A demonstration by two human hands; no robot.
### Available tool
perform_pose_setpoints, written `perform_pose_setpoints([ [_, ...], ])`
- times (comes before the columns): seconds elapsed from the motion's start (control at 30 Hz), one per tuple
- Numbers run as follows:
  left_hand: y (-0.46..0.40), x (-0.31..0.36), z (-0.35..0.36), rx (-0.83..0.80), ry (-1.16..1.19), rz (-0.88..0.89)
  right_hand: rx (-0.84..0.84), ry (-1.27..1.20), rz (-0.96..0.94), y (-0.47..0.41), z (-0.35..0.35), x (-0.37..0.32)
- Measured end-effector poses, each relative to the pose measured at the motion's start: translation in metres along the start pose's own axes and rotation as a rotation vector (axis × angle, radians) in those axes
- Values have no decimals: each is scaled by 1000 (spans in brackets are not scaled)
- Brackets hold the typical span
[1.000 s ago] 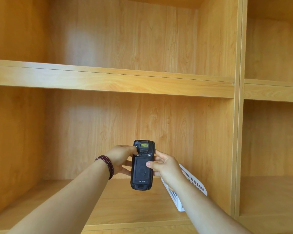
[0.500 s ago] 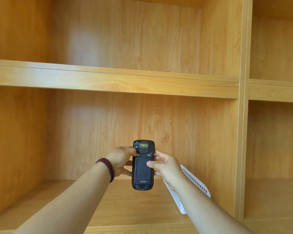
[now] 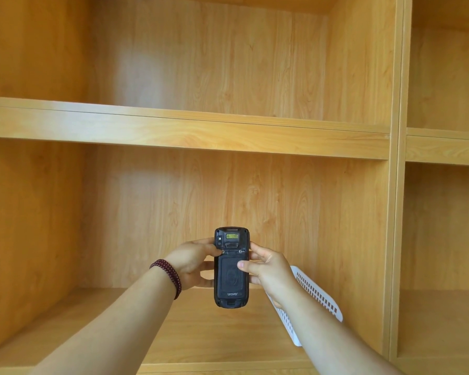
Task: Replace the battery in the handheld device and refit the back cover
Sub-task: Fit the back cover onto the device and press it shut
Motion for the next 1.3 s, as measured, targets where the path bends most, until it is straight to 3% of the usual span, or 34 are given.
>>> perform_pose_setpoints([
  [1.3,-3,-5,1,-42,68,21,18,-75,1,4,2,-7],
])
Point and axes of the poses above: each hand's wrist, its own y-axis away from the middle knuckle, its own z-axis out of the palm, x = y × z, the point moved 2 cm from there along -y, towards the middle knuckle, and after that the axes turned 7 degrees about y, right-handed, at the moved point
